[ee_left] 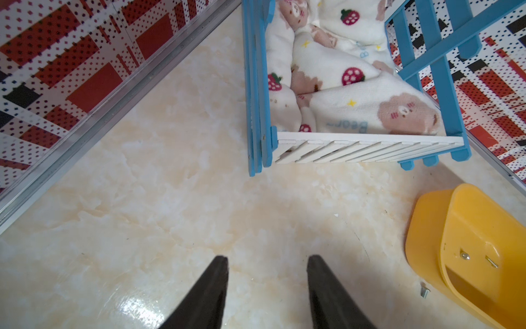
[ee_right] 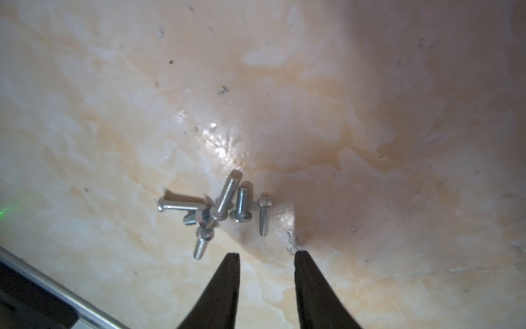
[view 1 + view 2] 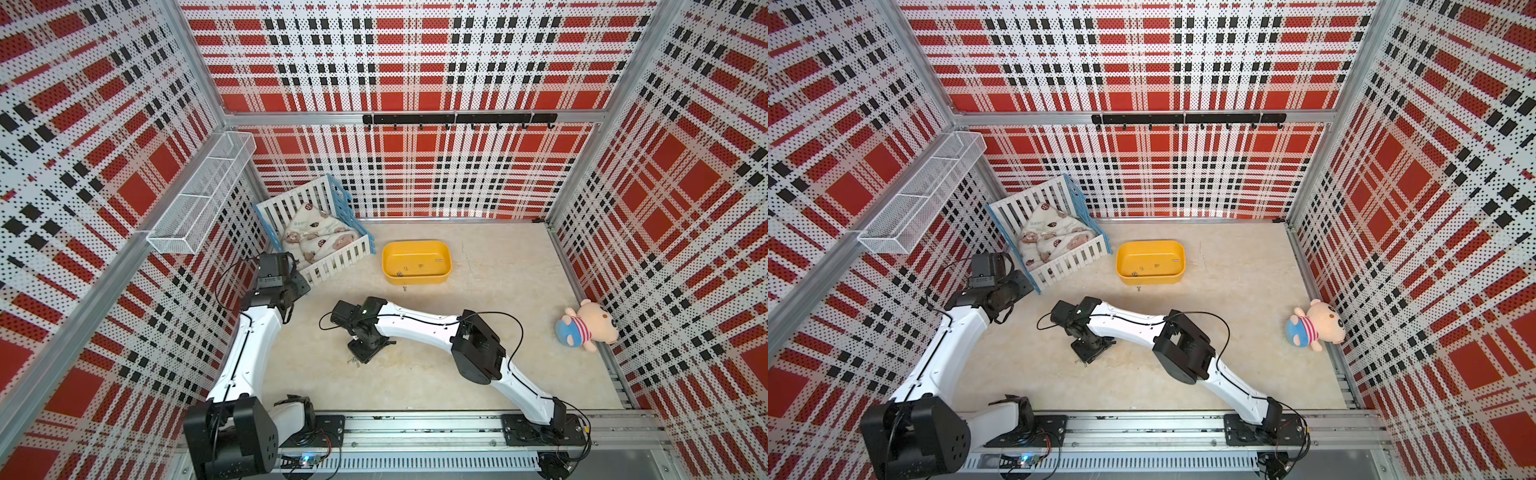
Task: Put the screws on the desktop into the storage box
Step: Pick up the screw from the center of the board.
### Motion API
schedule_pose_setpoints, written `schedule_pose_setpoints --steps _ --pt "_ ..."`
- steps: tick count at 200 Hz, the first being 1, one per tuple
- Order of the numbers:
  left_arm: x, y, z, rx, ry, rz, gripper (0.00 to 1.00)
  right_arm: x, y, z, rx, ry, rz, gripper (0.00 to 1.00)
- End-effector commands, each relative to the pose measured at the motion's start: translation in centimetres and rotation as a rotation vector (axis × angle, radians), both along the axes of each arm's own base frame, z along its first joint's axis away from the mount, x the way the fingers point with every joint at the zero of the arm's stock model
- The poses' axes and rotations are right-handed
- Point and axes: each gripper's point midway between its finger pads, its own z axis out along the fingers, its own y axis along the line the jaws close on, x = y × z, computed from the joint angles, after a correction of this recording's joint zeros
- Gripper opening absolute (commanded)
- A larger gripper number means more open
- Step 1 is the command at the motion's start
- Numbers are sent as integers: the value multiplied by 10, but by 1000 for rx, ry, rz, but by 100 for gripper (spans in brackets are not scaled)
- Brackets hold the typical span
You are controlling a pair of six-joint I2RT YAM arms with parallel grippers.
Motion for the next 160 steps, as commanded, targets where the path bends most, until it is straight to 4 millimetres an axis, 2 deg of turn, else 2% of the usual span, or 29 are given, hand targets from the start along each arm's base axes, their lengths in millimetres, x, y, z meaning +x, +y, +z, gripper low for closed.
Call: schedule_pose_setpoints --steps 1,50,80,160 --pt "1 0 -5 1 3 -13 52 2 -2 -9 -38 -13 17 38" --pt "2 0 -6 1 5 -14 52 6 4 -16 -48 -21 21 37" --pt "3 1 -8 2 7 -14 52 8 8 -19 -47 -21 22 33" --pt "3 2 -10 8 12 -12 51 5 2 -28 -68 -10 21 10"
